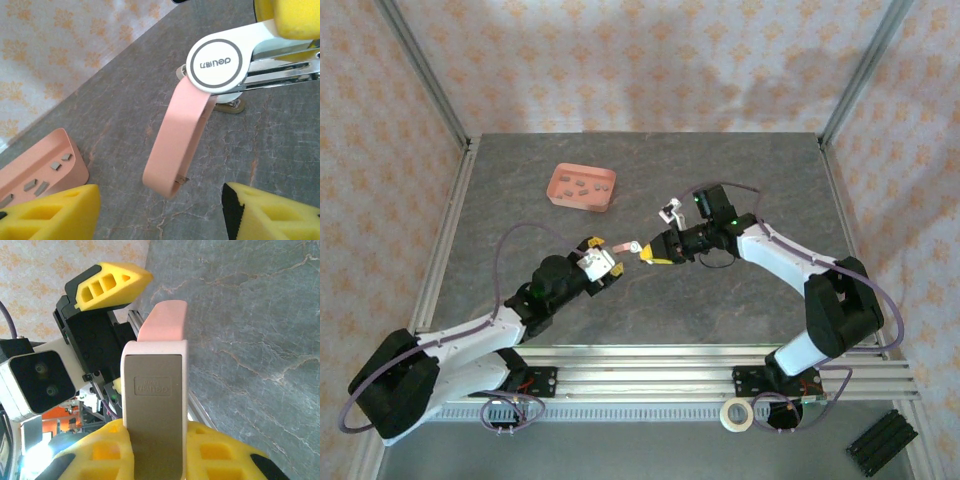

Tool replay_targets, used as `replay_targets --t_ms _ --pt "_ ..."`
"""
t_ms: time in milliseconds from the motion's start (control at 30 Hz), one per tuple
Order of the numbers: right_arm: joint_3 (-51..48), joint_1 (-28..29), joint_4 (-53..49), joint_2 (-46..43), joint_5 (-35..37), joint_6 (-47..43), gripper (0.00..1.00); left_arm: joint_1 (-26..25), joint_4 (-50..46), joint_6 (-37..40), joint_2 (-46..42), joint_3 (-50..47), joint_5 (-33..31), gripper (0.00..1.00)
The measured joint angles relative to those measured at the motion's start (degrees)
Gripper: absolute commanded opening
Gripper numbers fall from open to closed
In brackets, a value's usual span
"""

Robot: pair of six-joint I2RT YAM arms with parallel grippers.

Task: Load the staples into the stapler

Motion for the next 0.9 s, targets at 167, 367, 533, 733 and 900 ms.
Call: replay_targets --t_ms 167,367,533,733,900 --pt "0.5 0.0 -1.7 0.0 -0.7 -1.3 0.0 0.0 1.3 2.3 2.1 0.0 0.5 0.58" --pt "0.9 0.0 -3.3 0.0 -1.2 -2.5 0.0 0.0 1.4 4.2 4.0 0.1 3.3 0.48" --pt "0.9 0.0 -3.9 0.0 -1.9 -3.0 0.0 0.0 2.5 4.4 4.8 0.2 5.2 0.45" --pt "0.9 0.0 -4.2 0.0 -2.1 -3.2 0.0 0.0 5.1 4.3 5.7 0.4 6.3 0.4" --pt "0.9 0.0 -4.5 0.0 -2.2 -3.6 0.0 0.0 6.0 4.4 6.4 0.5 6.7 0.34"
